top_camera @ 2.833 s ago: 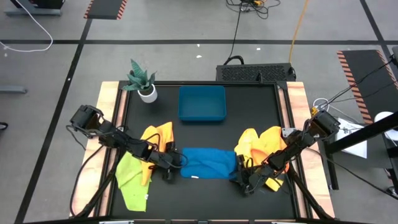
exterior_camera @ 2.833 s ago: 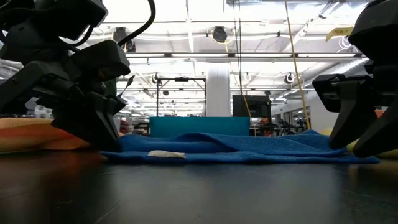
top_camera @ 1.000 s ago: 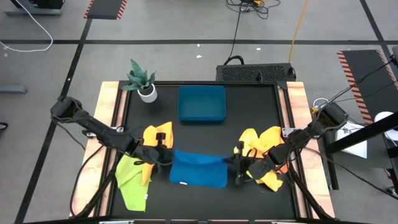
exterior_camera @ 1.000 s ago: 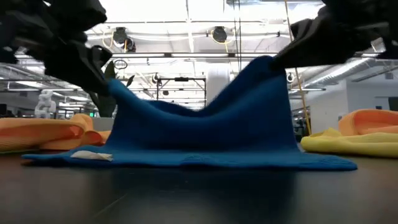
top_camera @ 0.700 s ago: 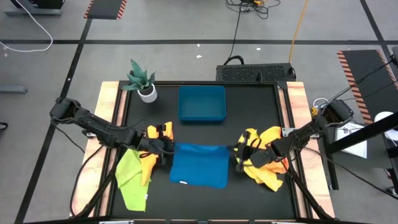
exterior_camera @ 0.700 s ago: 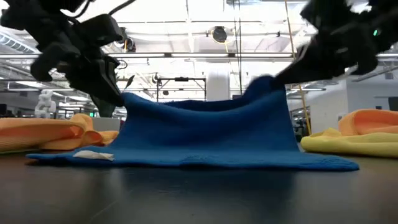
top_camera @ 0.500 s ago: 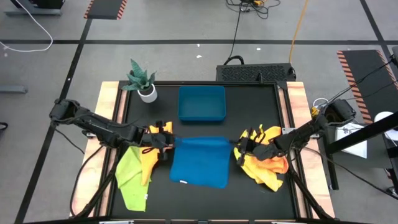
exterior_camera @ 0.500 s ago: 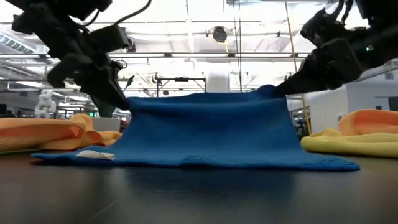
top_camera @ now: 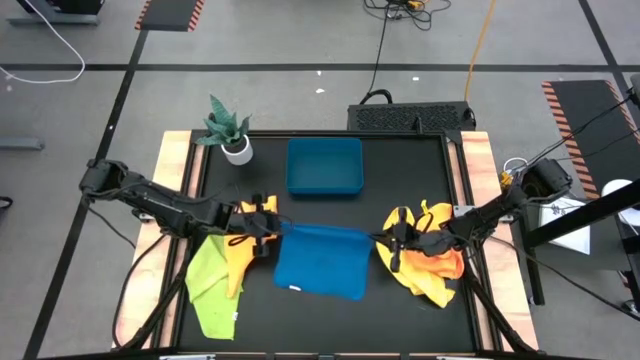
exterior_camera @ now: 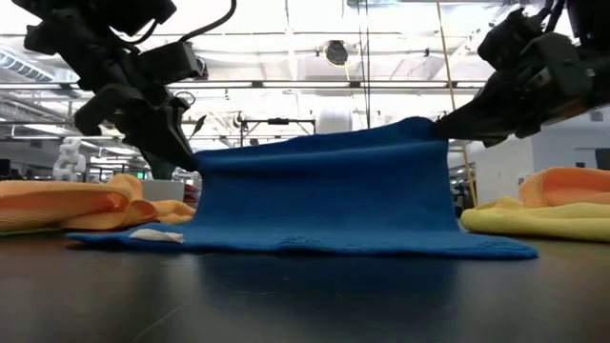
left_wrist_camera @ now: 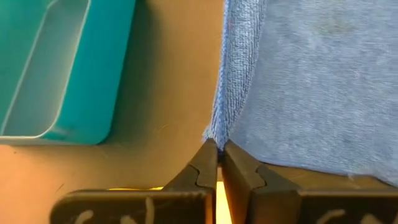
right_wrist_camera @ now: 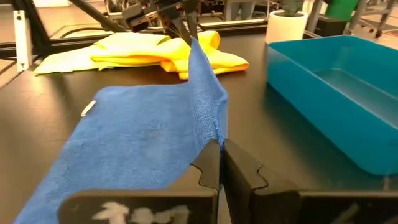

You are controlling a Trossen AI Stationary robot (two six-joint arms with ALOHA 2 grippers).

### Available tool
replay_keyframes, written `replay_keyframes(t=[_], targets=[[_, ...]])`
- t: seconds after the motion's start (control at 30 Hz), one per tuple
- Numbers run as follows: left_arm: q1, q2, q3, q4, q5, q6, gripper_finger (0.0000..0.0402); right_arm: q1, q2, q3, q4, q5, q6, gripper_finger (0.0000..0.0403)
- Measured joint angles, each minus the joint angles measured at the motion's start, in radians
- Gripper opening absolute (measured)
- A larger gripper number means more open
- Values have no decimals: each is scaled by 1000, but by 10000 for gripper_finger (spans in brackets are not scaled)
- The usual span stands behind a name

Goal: Fold microfiber towels
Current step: Fold the blue microfiber cloth

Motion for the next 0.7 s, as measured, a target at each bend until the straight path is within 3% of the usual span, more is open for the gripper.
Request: replay_keyframes(t=[0.53,0.7], targets=[[-185,10,1,60,-13,-60,7,151,1,0,43,0,24,0],[-227,28,1,74,-39,-61,14,177,69,3,120,1,34,0]])
